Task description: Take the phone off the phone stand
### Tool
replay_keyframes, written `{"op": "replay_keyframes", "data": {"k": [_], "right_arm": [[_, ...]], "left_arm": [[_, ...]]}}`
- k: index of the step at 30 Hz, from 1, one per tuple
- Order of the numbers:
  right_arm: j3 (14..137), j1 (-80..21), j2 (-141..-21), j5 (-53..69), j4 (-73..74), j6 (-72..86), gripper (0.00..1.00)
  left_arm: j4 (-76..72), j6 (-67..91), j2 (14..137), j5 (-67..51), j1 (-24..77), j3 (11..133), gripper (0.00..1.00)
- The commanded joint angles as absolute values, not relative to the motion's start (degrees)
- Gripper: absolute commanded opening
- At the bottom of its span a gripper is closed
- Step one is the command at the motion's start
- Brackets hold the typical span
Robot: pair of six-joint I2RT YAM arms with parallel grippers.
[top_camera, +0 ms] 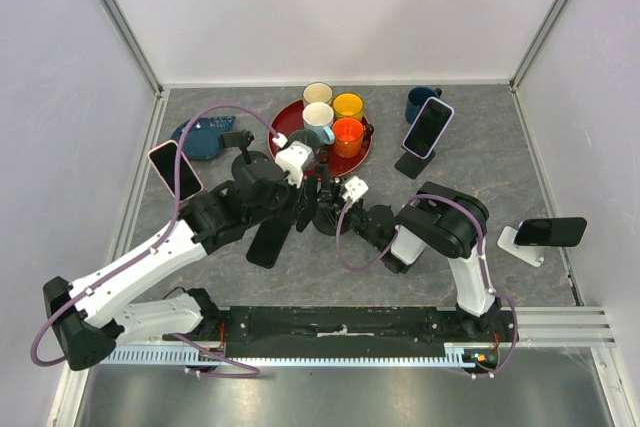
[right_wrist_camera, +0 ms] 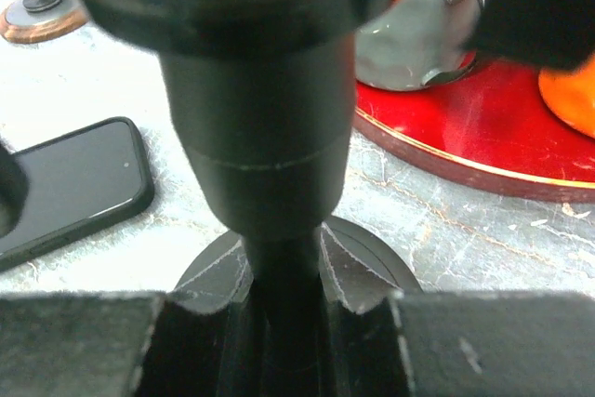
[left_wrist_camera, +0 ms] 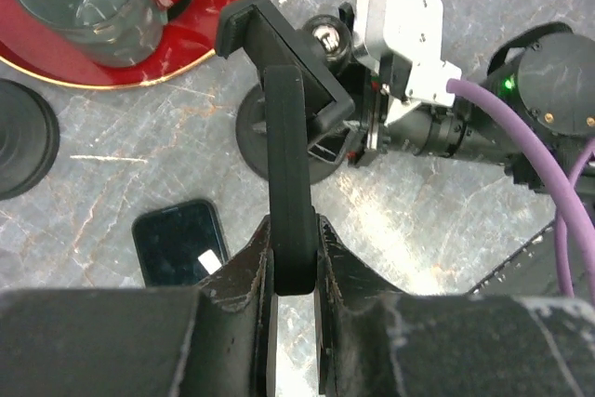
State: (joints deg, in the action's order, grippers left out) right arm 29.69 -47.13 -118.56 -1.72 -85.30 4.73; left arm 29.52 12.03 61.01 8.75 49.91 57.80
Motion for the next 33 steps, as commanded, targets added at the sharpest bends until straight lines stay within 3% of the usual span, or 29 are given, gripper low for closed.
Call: {"op": "replay_keyframes", "data": {"k": [1,7,20,26,33], "right_arm": [[28.83,-46.41,-121.29,-4.66,-91.49,9.84,0.00],[28.04,-46.49,-120.68,-7.91,-91.76,10.63,0.00],[25.40,-46.41,-118.65,-14.32,-93.78,11.16,0.00],[24.35,-46.41,-117.78,-18.01,-94.39,11.86,0.00],[22.59,-46.49,-115.67,-22.58,-95.45,12.13,0.00]], "left_arm": [[32.25,15.91,57.49,0.26,50.63,60.47,0.02],[39.18,19.51,59.14,7.46,50.71,62.22,0.02],[54.39,31.98,76.72,26.44,57.65,67.94,0.02],[55.54,38.31,82.35,28.04,60.29,68.82,0.02],[56.43,41.13,85.69,29.27,61.26,68.99,0.13]]}}
